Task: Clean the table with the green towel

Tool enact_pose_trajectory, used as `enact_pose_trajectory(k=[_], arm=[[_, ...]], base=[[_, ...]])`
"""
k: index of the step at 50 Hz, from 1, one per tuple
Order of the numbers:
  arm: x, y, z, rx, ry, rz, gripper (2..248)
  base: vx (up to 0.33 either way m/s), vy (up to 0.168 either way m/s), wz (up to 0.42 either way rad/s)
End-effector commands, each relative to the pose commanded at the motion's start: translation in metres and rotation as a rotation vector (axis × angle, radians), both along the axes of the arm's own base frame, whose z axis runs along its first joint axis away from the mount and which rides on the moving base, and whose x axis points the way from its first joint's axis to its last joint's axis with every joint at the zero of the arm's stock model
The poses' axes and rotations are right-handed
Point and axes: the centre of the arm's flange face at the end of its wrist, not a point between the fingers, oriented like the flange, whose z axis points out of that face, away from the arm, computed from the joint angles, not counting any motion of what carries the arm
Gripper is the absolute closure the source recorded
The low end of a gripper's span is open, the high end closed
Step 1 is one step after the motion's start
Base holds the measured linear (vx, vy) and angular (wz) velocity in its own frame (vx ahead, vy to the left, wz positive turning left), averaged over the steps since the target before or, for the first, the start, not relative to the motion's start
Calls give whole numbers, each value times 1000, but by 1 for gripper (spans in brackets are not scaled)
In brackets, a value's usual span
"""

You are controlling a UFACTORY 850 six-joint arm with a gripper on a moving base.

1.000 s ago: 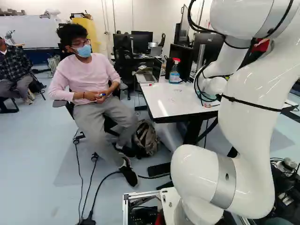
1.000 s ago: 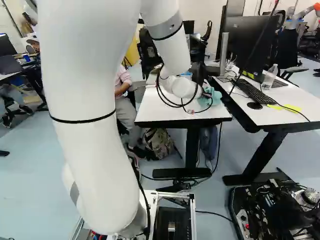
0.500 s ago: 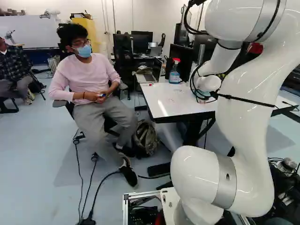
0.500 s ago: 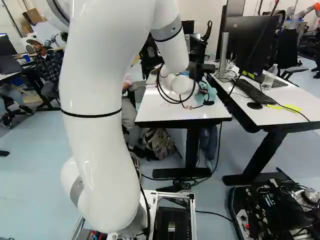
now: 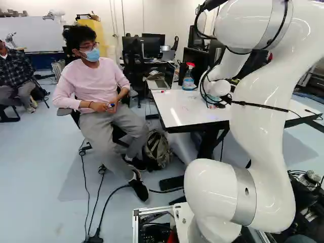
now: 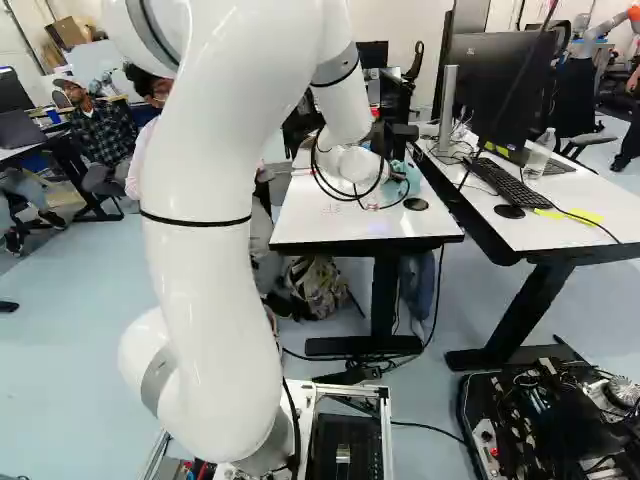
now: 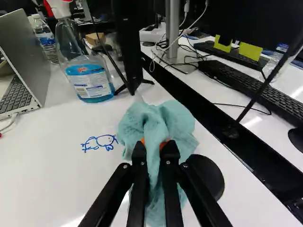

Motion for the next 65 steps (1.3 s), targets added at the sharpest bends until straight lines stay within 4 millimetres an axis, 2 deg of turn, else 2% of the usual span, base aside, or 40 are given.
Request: enact_pose_trajectory(k=[29,44,55,65], arm=[[50,2,-12,16,38,34,213],[61,1,-14,13,31,40,213],[72,0,-25,16,38,44,213],[72,0,-26,16,38,45,213]], base=[[0,0,0],[0,0,0],[0,0,0],[0,0,0]])
